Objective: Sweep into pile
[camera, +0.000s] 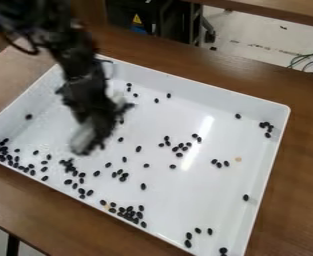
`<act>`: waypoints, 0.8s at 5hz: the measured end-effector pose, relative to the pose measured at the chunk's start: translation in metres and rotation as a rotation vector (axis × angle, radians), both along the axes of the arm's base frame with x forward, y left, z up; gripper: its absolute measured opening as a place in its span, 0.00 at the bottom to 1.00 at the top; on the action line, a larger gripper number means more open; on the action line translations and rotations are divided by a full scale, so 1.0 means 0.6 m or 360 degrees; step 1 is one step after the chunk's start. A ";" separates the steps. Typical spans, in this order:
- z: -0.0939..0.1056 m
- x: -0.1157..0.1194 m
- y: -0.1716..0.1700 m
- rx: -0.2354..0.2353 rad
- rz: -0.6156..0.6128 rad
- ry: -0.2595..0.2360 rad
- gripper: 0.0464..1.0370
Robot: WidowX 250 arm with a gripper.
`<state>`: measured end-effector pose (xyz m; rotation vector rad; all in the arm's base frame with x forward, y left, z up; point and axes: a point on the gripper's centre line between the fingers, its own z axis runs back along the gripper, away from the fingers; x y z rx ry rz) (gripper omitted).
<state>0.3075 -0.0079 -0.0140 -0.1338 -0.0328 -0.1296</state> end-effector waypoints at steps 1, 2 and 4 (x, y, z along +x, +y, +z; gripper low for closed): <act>0.000 0.001 -0.080 -0.0046 -0.0121 0.0002 0.32; 0.001 -0.002 -0.162 -0.0073 -0.0191 0.0034 0.32; 0.022 -0.009 -0.246 0.0007 -0.0202 0.0028 0.32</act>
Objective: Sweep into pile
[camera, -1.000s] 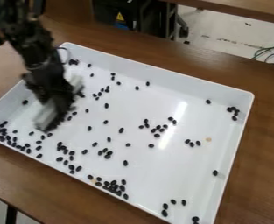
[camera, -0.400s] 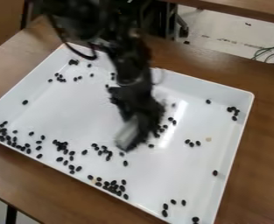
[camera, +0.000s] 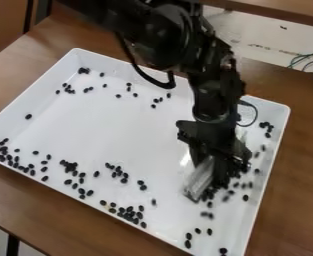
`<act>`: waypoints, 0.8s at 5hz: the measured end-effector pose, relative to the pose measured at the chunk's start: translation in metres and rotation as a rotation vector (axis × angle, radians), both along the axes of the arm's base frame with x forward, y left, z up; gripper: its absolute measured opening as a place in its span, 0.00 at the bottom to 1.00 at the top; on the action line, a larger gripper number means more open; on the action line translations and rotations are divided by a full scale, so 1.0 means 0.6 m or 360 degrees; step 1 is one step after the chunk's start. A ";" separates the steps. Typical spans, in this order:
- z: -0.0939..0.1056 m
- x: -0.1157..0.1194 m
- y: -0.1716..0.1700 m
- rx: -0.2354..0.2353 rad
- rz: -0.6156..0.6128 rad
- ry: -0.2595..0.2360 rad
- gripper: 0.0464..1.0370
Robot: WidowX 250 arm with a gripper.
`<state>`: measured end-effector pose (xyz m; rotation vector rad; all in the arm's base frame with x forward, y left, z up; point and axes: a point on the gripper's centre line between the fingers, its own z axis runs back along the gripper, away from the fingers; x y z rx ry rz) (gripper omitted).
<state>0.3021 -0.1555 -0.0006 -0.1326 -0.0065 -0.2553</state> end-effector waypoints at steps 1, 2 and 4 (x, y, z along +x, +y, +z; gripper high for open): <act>0.021 0.011 0.036 -0.0004 0.0103 0.0011 0.32; 0.040 0.032 0.121 0.0095 0.0286 -0.0007 0.32; 0.071 0.018 0.279 0.0332 0.0810 0.0059 0.32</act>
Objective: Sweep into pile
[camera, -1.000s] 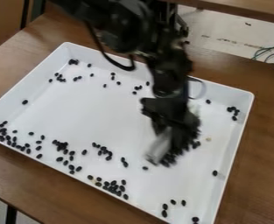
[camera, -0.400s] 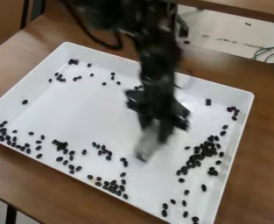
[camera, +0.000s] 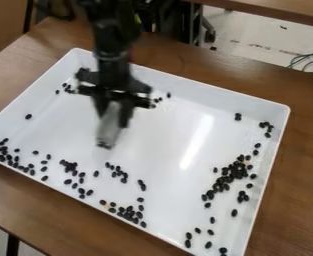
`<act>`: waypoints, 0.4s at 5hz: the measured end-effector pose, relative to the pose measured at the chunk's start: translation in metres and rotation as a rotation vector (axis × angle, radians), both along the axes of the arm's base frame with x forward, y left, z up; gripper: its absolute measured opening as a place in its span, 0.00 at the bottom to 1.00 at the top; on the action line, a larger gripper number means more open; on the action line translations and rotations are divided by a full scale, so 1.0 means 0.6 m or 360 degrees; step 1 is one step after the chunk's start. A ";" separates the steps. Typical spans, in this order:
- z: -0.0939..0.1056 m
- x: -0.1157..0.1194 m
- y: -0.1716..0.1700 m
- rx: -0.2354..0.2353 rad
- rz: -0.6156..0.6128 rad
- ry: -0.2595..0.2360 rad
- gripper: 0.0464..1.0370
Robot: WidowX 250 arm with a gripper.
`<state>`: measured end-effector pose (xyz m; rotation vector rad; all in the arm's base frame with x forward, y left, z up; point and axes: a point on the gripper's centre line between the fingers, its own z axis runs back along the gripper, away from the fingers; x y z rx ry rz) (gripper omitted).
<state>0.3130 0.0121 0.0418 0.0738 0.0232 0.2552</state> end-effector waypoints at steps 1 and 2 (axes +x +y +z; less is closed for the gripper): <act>-0.017 -0.039 0.076 0.0005 0.0390 0.0027 0.32; -0.023 -0.066 0.154 -0.0035 0.0822 0.0017 0.32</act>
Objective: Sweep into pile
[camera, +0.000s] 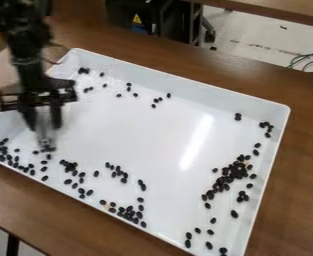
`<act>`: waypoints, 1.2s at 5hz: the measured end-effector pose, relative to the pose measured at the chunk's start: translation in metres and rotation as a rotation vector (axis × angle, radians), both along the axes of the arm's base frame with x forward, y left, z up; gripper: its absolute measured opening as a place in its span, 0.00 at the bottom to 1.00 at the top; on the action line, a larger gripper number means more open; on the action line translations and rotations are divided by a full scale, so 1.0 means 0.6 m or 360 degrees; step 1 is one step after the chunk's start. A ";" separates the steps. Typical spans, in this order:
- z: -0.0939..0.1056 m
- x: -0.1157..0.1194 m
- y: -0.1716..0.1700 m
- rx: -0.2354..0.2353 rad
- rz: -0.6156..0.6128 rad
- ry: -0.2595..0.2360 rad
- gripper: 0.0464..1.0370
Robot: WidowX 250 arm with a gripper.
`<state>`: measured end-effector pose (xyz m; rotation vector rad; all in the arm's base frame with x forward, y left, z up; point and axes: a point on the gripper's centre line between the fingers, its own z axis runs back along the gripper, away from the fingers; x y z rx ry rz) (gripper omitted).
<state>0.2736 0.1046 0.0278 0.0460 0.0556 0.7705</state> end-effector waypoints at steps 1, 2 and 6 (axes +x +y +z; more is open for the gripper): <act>-0.038 -0.018 0.014 -0.0075 0.0261 -0.0026 0.32; -0.050 -0.009 0.025 -0.0070 0.0187 -0.0028 0.32; -0.055 0.096 0.054 0.0008 -0.0361 0.0114 0.32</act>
